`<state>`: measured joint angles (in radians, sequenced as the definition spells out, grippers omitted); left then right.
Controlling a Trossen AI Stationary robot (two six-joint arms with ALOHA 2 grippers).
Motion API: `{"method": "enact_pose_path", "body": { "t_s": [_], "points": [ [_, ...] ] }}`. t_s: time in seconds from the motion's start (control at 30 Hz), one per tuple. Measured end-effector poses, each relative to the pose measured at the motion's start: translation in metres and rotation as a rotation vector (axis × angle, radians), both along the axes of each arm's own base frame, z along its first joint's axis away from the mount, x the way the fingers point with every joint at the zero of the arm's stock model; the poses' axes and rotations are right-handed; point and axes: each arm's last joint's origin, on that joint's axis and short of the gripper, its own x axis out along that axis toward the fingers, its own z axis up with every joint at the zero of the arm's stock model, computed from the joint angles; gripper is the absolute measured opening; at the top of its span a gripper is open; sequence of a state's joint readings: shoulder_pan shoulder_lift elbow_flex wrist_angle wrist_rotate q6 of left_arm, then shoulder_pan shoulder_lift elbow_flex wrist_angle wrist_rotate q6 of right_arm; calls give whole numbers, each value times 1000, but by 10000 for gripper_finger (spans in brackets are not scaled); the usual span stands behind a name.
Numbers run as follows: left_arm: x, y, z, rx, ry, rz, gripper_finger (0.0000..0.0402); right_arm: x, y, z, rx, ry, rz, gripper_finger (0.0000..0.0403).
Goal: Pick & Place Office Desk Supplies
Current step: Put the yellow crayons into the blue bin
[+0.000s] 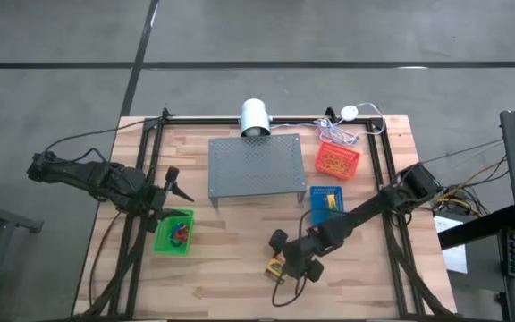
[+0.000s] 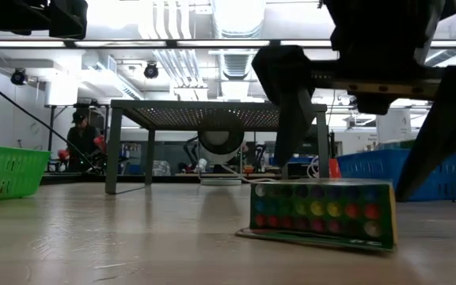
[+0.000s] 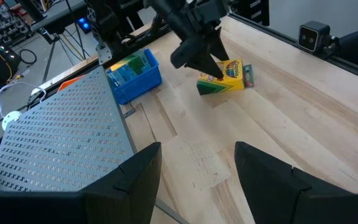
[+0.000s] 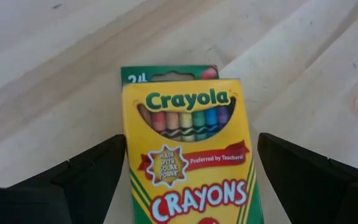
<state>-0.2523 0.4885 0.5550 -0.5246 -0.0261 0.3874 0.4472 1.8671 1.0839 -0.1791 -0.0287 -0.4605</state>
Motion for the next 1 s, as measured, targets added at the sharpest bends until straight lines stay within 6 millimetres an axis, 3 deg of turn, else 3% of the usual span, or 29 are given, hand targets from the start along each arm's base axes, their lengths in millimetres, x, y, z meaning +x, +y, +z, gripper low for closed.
{"method": "enact_pose_path", "body": {
  "t_s": [0.63, 1.0],
  "points": [
    [0, 0, 0, 0, 0, 0, 209, 6, -18, -3, 114, 44, -12, 364],
    [0, 0, 0, 0, 2, 0, 209, 18, -12, -26, 136, 76, -54, 364]
  ]
}}
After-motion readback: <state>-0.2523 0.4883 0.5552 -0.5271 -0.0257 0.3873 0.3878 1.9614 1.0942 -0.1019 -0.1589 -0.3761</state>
